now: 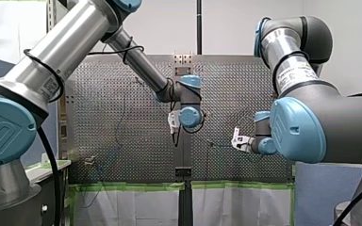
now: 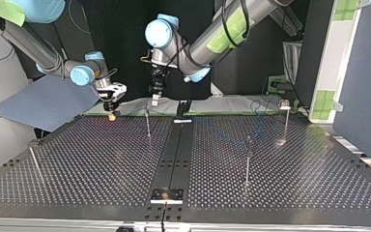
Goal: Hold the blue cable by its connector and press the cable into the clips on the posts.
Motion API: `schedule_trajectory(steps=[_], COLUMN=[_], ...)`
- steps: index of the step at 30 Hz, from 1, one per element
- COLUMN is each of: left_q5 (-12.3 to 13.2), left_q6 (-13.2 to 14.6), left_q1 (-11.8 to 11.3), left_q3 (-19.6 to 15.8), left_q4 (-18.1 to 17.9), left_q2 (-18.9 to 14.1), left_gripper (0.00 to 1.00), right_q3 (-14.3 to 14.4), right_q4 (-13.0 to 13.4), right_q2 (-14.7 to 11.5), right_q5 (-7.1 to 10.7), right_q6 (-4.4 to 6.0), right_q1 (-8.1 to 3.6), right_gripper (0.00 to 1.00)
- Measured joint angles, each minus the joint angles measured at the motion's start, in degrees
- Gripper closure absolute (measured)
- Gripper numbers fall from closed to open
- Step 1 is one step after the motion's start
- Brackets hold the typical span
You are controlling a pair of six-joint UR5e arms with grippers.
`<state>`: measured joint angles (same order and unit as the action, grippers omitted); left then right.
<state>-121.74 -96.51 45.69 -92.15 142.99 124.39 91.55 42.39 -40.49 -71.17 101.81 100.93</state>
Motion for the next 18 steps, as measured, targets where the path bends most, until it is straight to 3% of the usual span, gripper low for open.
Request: schedule_trajectory(steps=[9, 18], left_q5=[-0.7, -0.8], left_q6=[-1.0, -1.4], left_q1=[0.2, 0.4], left_q3=[-4.6, -9.3], left_q4=[-4.7, -7.1], left_q2=[-4.7, -9.3], left_gripper=[0.0, 0.0], right_q3=[0.0, 0.0], right_q4=[-0.8, -3.9], right_q2=[0.0, -1.9], right_q5=[-3.94, -7.14], right_q6=[-0.37, -1.67], right_q1=[-0.03, -0.2], right_gripper=[1.0, 1.0])
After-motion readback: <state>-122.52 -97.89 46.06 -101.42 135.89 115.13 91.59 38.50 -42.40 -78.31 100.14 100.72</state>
